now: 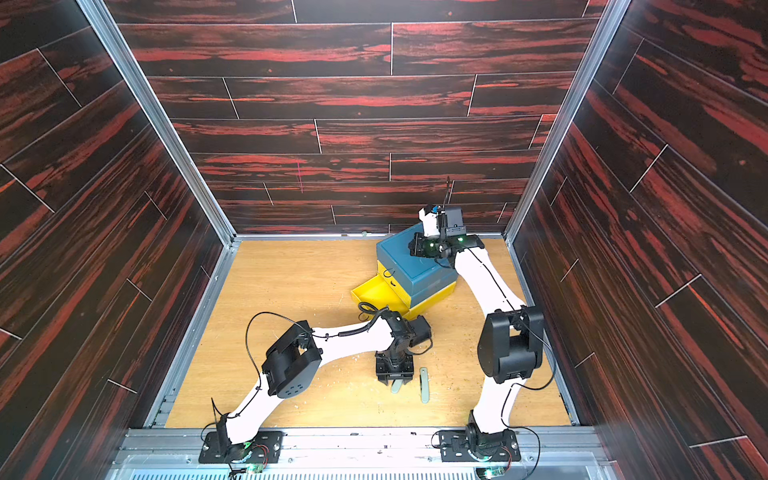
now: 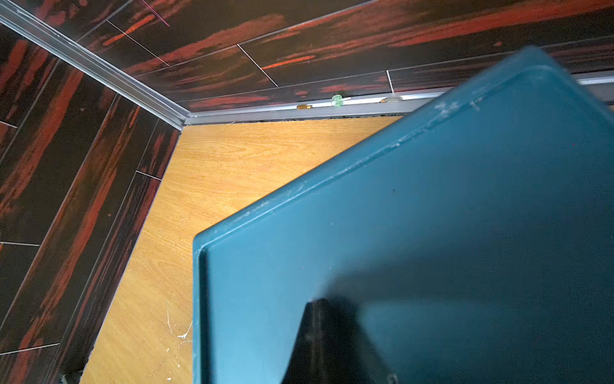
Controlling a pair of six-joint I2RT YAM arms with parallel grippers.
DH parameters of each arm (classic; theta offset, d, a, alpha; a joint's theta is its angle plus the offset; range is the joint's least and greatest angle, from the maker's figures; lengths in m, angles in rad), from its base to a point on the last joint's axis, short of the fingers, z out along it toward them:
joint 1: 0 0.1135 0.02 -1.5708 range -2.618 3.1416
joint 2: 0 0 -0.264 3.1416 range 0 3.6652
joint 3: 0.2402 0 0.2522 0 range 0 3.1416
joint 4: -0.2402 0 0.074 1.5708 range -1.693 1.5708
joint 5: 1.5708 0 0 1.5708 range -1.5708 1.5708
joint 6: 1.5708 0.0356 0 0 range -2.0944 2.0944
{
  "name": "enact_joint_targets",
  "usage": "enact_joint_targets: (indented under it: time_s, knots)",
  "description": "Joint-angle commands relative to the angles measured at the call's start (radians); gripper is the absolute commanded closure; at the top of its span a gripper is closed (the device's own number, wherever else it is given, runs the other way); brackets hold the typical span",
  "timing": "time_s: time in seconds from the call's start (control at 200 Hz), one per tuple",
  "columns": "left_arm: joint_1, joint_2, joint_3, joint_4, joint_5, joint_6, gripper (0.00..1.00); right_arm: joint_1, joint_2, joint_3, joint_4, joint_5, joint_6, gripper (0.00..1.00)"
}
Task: Place the fruit knives into the drawer by color
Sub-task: Pick up the fruit knife from the center of the board.
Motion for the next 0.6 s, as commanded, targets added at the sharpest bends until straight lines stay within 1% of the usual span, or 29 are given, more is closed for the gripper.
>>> enact_joint_targets:
  time_s: [0.0, 0.13, 0.416, 0.596]
  knots:
    - [0.009, -0.014, 0.006, -0.08, -0.104, 0.055, 0.46, 0.002, 0.105, -0.076, -0.319, 0.063, -0.003, 1.0]
    - [0.008, 0.013, 0.045, -0.112, -0.115, 0.112, 0.46, 0.003, 0.104, -0.067, -0.324, 0.063, -0.003, 1.0]
    - [0.008, 0.031, 0.109, -0.166, -0.149, 0.195, 0.46, 0.001, 0.105, -0.054, -0.332, 0.07, -0.003, 1.0]
    - [0.009, 0.043, 0.107, -0.162, -0.133, 0.22, 0.46, 0.002, 0.112, -0.041, -0.34, 0.073, -0.005, 1.0]
